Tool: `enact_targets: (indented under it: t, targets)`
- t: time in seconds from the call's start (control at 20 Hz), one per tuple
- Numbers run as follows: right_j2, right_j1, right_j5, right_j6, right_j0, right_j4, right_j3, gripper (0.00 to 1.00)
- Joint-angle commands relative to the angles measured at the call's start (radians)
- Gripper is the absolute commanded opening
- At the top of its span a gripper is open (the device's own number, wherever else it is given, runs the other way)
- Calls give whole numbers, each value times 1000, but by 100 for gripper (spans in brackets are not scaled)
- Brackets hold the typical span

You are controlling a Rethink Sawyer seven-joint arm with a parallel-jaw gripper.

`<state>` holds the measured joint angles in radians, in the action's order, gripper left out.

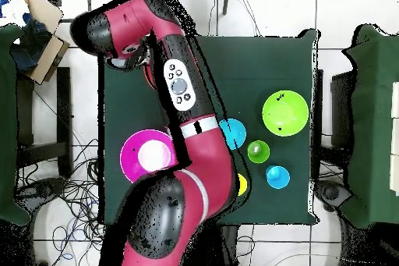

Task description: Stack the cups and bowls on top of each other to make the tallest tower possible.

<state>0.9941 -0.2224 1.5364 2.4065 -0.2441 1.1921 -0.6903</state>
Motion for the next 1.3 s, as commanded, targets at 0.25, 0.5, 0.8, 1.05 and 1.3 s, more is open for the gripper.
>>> enact_targets:
  t: [0.25, 0.5, 0.8, 1.05, 1.3]
  targets:
    - [-248, -120, -181, 152, -46, -118, -320, 0]
    - [-312, -166, -249, 174, -54, -156, -416, 0]
    - [-383, -220, -335, 156, -72, -197, -528, 0]
    - [-436, -259, -473, 190, -86, -201, -635, 100]
    - [-495, -254, -541, 237, -77, -228, -659, 100]
